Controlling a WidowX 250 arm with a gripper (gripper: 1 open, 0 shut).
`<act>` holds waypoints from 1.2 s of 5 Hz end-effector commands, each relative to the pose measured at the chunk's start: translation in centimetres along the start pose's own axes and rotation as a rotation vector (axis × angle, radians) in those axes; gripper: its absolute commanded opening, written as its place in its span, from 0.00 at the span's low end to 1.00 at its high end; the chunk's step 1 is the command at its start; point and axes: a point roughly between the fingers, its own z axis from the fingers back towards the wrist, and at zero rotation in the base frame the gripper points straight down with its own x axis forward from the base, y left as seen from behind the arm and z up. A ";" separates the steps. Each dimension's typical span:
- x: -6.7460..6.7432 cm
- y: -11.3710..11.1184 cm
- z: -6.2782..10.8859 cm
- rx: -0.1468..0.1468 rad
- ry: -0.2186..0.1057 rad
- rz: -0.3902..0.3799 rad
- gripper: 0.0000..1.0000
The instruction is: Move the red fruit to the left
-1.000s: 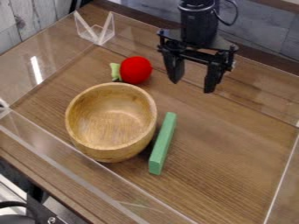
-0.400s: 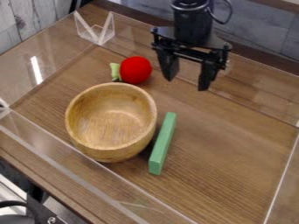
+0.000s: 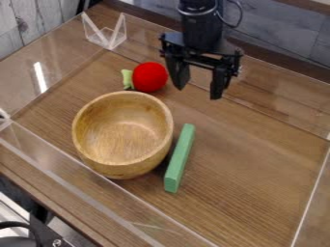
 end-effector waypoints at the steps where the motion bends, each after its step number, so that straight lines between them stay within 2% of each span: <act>1: 0.8 0.3 0.8 -0.001 -0.048 0.053 1.00; 3: 1.3 -0.6 1.2 -0.020 -0.043 -0.083 1.00; 4: 2.1 -1.8 1.8 -0.020 -0.051 -0.058 1.00; 5: 2.1 -2.8 2.0 -0.016 -0.037 -0.035 1.00; 6: 1.8 -3.3 2.0 -0.014 -0.015 -0.093 1.00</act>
